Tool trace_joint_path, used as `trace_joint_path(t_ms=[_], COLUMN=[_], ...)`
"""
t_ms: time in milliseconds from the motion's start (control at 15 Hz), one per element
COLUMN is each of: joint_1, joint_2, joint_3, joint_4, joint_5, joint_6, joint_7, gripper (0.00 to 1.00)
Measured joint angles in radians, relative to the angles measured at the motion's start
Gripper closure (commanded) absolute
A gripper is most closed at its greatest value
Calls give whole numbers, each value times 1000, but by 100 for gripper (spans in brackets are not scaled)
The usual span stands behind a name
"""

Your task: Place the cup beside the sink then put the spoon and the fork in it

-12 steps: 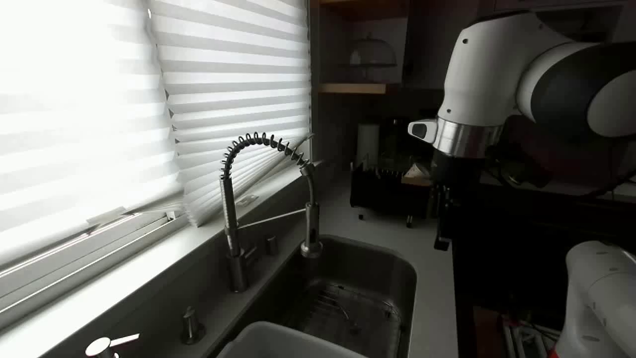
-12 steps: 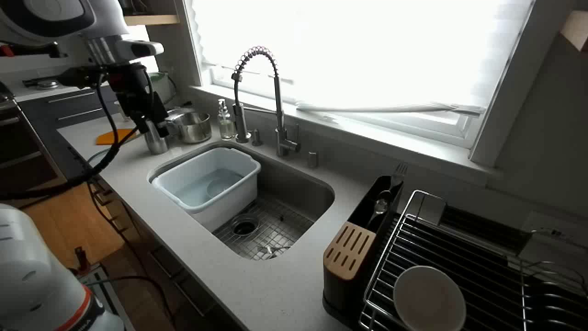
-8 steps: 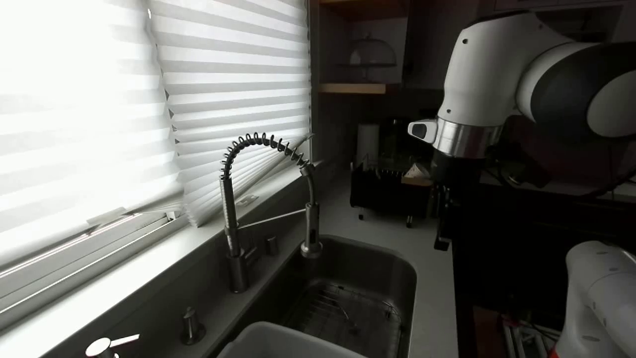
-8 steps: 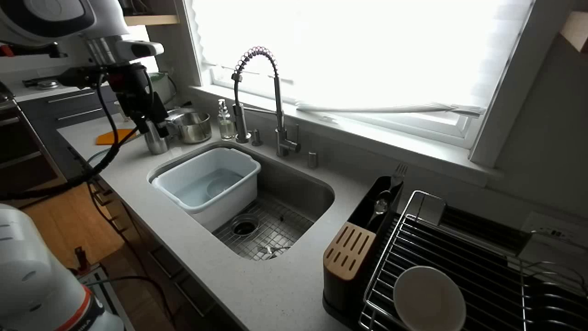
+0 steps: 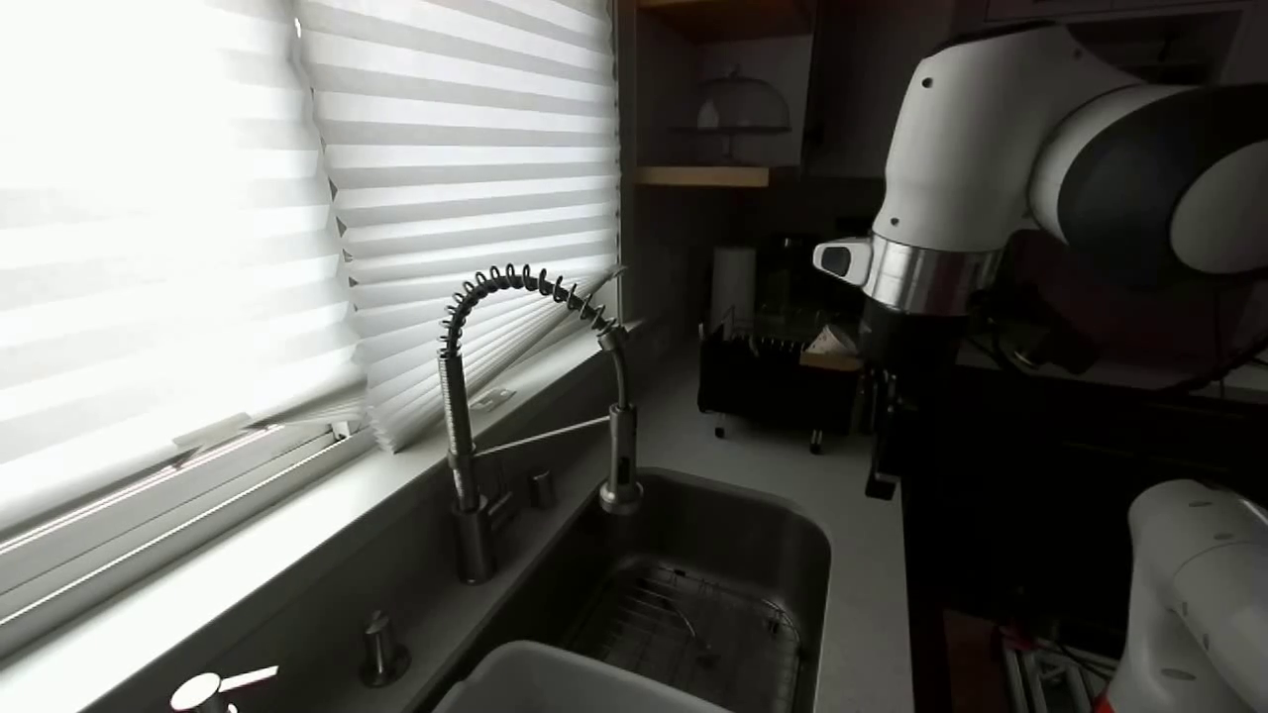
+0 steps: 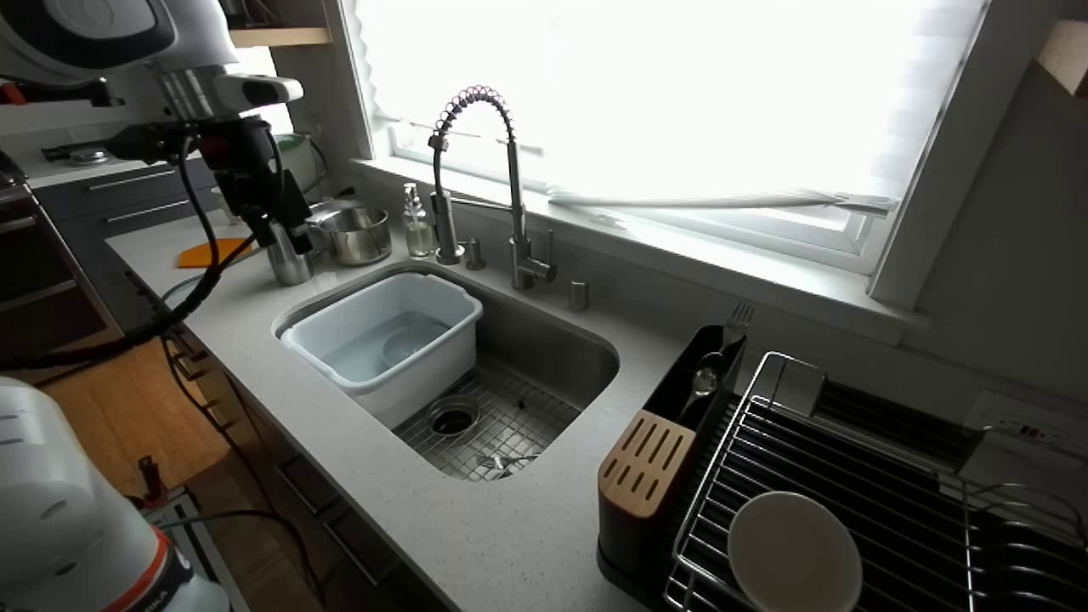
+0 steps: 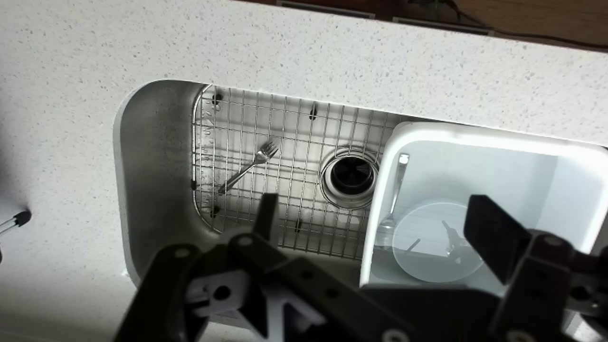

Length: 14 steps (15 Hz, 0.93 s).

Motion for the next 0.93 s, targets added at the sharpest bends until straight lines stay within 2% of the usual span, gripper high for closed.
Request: trace_joint_path(t_ms=[200,400,667,933], joint_1=[-4,-59,-193,-309], joint_2=[2,27,92,156], joint_3=[-2,-38,-164,-288], joint_4=[0,-5,-9,-15], joint_5=[-8,-69,-189,-308], joint_6=[0,22,113,342], joint_7=[5,44,59,59], gripper=[0,0,0,0])
